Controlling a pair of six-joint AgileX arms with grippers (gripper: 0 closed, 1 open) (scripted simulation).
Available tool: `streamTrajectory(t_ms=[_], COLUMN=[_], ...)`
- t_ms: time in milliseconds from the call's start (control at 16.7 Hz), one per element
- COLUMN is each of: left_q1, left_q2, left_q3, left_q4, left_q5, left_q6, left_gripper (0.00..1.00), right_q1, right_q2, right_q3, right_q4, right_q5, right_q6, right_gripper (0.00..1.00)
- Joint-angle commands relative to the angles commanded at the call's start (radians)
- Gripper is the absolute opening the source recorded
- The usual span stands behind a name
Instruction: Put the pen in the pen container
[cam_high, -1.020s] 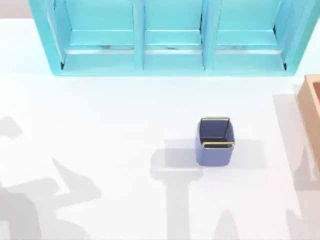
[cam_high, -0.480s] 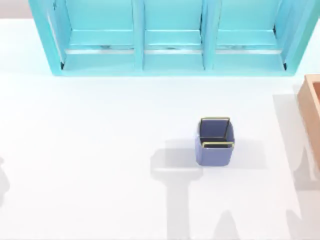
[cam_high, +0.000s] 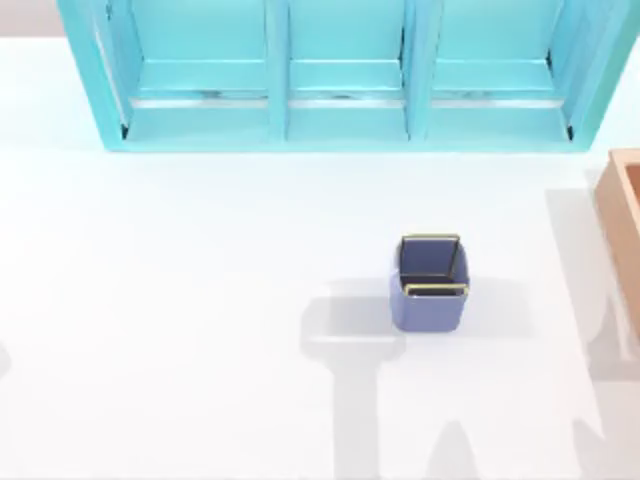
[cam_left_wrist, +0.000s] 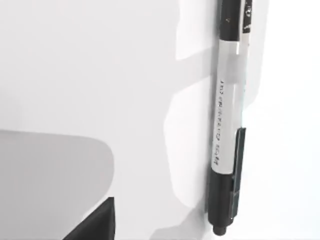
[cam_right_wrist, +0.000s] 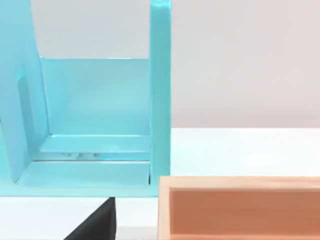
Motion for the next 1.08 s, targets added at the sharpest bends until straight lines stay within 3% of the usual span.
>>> streamTrajectory(t_ms=[540, 900, 1080], left_q1=[-0.157, -0.178, -0.178], left_q2=[0.247, 0.272, 0.272], left_q3=[0.031, 0.034, 0.034], left_q4=[0.338, 0.369, 0.369], left_q5=[-0.061, -0.070, -0.070], left_q6=[-0.187, -0.209, -0.209], left_gripper=[1.00, 1.00, 0.77], right_q1=[0.000, 0.000, 0.000], right_q2=[0.000, 0.000, 0.000], right_q3=[0.000, 0.000, 0.000], right_q4=[0.000, 0.000, 0.000], right_q5=[0.000, 0.000, 0.000], right_q6=[0.000, 0.000, 0.000], right_gripper=[1.00, 1.00, 1.00])
